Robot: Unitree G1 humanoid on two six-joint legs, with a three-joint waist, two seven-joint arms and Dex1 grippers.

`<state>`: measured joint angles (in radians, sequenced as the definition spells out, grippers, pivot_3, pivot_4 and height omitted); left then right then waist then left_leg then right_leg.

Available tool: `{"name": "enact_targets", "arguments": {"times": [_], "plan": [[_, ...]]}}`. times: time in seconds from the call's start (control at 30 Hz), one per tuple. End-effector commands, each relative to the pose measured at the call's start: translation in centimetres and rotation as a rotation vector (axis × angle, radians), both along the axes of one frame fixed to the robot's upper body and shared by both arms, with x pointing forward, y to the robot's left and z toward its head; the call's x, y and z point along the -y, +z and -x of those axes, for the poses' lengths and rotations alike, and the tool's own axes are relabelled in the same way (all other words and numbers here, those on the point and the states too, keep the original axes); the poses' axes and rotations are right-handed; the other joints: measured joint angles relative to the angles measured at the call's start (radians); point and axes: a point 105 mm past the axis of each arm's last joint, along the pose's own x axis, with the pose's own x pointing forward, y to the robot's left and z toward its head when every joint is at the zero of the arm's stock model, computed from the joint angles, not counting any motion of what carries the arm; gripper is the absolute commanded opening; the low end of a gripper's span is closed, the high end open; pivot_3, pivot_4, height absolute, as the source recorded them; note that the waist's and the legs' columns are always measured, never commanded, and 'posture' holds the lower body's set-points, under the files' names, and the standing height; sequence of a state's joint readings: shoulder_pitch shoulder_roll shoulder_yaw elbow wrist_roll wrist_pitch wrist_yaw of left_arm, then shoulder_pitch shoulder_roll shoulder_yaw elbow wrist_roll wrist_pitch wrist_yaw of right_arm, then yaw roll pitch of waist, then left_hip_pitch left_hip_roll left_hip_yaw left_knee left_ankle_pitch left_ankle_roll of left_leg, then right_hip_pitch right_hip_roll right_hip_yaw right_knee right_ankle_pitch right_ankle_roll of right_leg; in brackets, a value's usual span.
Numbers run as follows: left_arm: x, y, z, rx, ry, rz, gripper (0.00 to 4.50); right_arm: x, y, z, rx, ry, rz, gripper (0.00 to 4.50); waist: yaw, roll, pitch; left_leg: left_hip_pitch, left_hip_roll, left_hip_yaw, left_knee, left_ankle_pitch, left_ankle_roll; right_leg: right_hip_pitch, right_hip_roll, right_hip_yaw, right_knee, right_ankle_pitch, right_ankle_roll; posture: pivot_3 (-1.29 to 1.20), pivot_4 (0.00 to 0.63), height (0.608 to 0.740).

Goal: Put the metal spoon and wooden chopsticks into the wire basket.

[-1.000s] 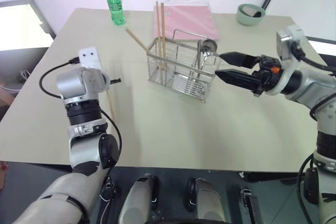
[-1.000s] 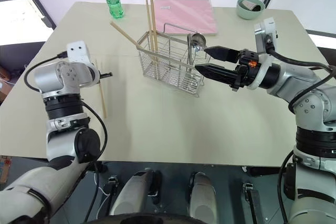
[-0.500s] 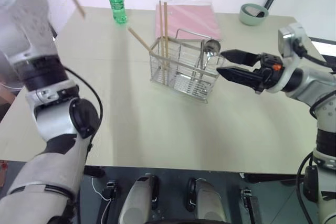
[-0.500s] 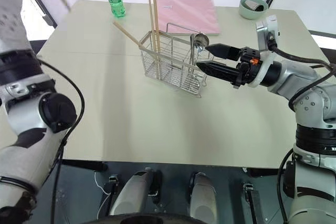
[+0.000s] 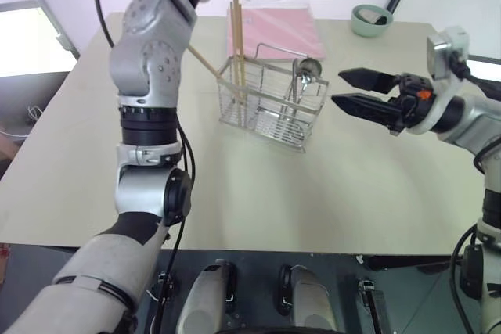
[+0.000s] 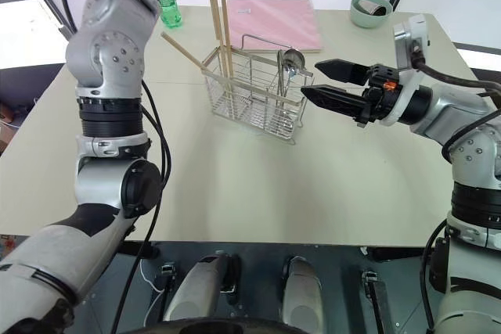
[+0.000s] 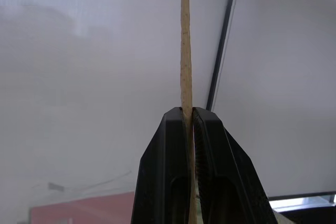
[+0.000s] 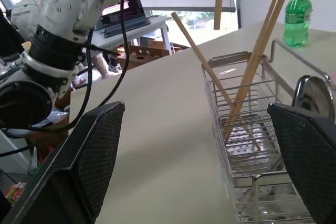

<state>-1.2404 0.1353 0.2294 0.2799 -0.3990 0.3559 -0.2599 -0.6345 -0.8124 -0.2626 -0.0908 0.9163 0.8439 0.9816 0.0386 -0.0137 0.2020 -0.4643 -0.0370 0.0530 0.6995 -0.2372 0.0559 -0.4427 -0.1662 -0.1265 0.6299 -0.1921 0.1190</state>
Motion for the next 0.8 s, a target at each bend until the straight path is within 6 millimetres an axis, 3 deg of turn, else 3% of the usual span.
{"name": "enact_targets", "arguments": {"times": [0.03, 0.27, 0.37, 0.5, 0.63, 0.8], "plan": [[0.8, 0.0, 0.3, 0.069, -0.003, -0.021, 0.02, 0.3, 1.5, 0.8, 0.065, -0.014, -0.003, 4.5, 0.003, 0.0, 0.0, 0.0, 0.0, 0.0, 0.0, 0.0, 0.001, 0.0, 0.0, 0.0, 0.0, 0.0, 0.0, 0.0, 0.15, 0.686], [1.4, -0.9, -0.5, 0.079, 0.005, -0.02, 0.02, 0.4, 1.3, 1.2, 0.052, -0.031, -0.009, 4.5, 0.002, 0.0, 0.0, -0.001, 0.0, 0.0, 0.0, -0.004, 0.006, 0.0, -0.001, 0.0, -0.001, 0.0, 0.0, 0.0, 0.15, 0.686], [1.3, -0.5, -0.3, 0.08, -0.004, -0.002, 1.11, 0.4, 1.5, 1.2, 0.052, -0.038, -0.011, 4.5, 0.001, 0.0, 0.0, -0.001, 0.0, 0.0, 0.0, -0.004, 0.006, 0.0, -0.001, 0.0, -0.001, 0.0, 0.0, 0.0, 0.15, 0.686], [1.0, -0.2, -0.2, 0.073, -0.006, 0.006, 3.15, 0.5, 1.6, 1.0, 0.051, -0.042, -0.012, 4.5, 0.001, 0.0, 0.0, -0.001, 0.0, -0.001, 0.0, -0.004, 0.007, 0.0, -0.001, 0.0, -0.001, 0.0, 0.0, 0.0, 0.15, 0.686], [0.2, 0.5, 0.5, 0.077, 0.004, 0.013, 3.15, 0.4, 1.5, 0.8, 0.05, -0.044, -0.013, 4.5, 0.001, 0.0, 0.0, -0.001, 0.0, -0.001, 0.0, -0.004, 0.007, 0.0, -0.001, 0.0, -0.001, 0.0, 0.0, 0.0, 0.15, 0.686], [-2.8, 4.6, 2.8, 0.091, 0.018, -0.029, 3.15, 0.4, 1.5, 0.6, 0.061, -0.045, -0.002, 4.5, -0.003, 0.0, 0.0, -0.001, 0.0, 0.0, 0.0, -0.004, 0.007, 0.0, 0.0, 0.0, 0.0, 0.0, 0.0, 0.0, 0.15, 0.686]]}}
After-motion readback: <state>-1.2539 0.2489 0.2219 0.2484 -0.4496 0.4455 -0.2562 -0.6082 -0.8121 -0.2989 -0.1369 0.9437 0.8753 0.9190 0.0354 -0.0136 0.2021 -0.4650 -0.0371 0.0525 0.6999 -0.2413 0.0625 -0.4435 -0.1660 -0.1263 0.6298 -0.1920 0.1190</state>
